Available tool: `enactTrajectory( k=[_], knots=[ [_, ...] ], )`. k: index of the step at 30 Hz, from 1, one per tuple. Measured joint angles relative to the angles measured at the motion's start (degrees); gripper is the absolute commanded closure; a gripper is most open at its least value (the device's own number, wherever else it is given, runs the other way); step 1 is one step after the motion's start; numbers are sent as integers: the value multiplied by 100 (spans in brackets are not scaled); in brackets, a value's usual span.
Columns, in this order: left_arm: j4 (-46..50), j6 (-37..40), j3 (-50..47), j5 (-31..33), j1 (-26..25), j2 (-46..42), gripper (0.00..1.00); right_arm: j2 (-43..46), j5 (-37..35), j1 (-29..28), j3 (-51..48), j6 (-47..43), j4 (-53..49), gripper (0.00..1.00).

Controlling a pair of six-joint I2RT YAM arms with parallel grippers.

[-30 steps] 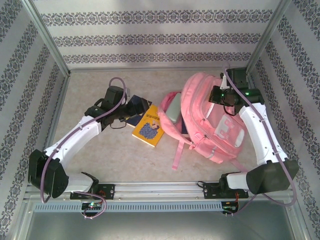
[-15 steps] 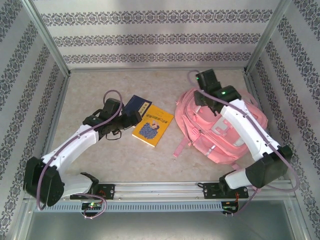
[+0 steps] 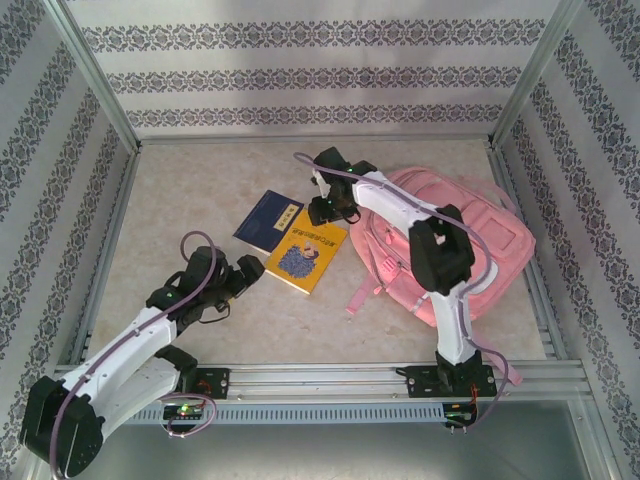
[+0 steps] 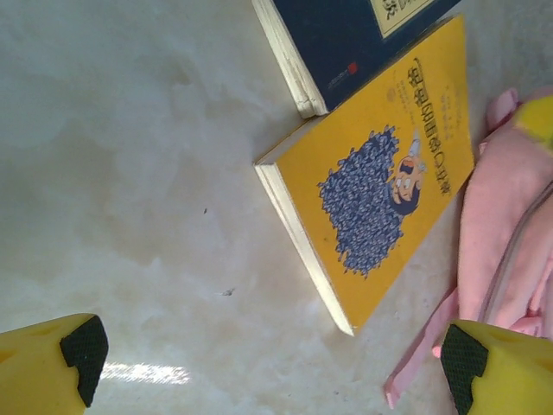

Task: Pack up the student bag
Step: Adjust the book at the center of the table.

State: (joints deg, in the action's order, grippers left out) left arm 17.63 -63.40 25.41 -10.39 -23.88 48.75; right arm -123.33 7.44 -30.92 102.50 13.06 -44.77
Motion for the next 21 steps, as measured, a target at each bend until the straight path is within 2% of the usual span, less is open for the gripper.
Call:
enactTrajectory(
  k=[4, 11, 18, 21],
  knots=[
    [-487, -212, -170, -46, 0, 149, 0, -424, 229, 122, 293, 26, -109, 41],
    [-1115, -339, -184, -262, 0, 1088, 0, -654, 249, 280, 459, 20, -116, 41],
    [-1368, -378, -129, -385, 0, 1720, 0, -691, 273, 330, 378, -74, -114, 45],
    [-1331, -376, 122, -442, 0, 2017, 0, -706, 492, 330, 103, -107, -46, 47]
  ],
)
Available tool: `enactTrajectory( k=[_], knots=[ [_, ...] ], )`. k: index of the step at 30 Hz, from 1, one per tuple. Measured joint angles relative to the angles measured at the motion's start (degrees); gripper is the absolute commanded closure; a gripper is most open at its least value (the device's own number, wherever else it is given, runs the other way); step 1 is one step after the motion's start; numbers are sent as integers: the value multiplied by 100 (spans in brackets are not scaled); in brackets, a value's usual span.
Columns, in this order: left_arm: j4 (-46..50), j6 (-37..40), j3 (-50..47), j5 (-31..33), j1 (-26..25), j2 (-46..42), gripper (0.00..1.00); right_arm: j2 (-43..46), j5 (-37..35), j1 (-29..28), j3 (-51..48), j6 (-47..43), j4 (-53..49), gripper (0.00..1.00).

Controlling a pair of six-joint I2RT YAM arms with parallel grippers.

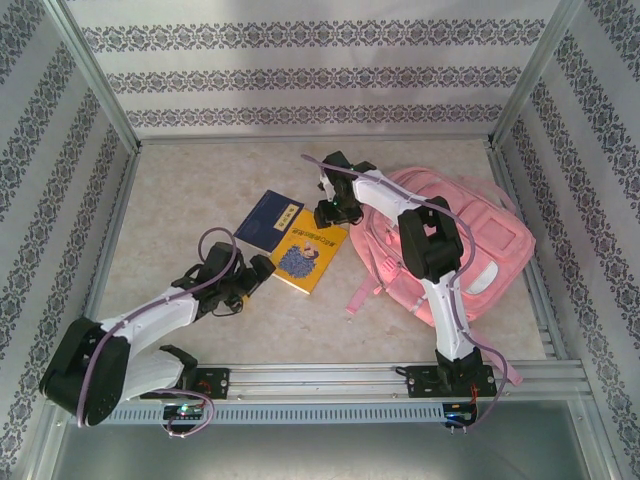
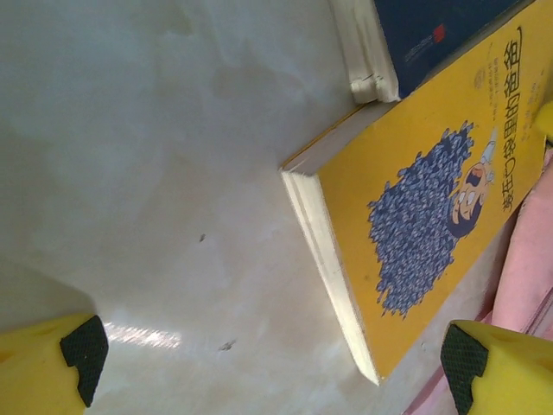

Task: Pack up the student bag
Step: Adjust the book at the center of the table.

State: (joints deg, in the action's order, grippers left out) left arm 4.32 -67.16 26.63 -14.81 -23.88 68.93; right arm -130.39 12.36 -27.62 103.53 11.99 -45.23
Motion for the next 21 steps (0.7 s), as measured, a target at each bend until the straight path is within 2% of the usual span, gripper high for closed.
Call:
enactTrajectory(
  k=[6, 14, 18, 21],
  knots=[
    [79, 2, 527, -46, 0, 455, 0, 442, 387, 9, -848, 26, 586, 51],
    [468, 114, 857, -140, 0, 933, 1, 1683, 791, -258, -2857, 546, 1436, 53],
    [734, 273, 975, -127, 2, 940, 1, 2253, 1231, -540, -3733, 811, 1585, 51],
    [918, 420, 984, -125, 39, 940, 1, 2380, 1327, -592, -3869, 907, 1598, 48]
  ],
)
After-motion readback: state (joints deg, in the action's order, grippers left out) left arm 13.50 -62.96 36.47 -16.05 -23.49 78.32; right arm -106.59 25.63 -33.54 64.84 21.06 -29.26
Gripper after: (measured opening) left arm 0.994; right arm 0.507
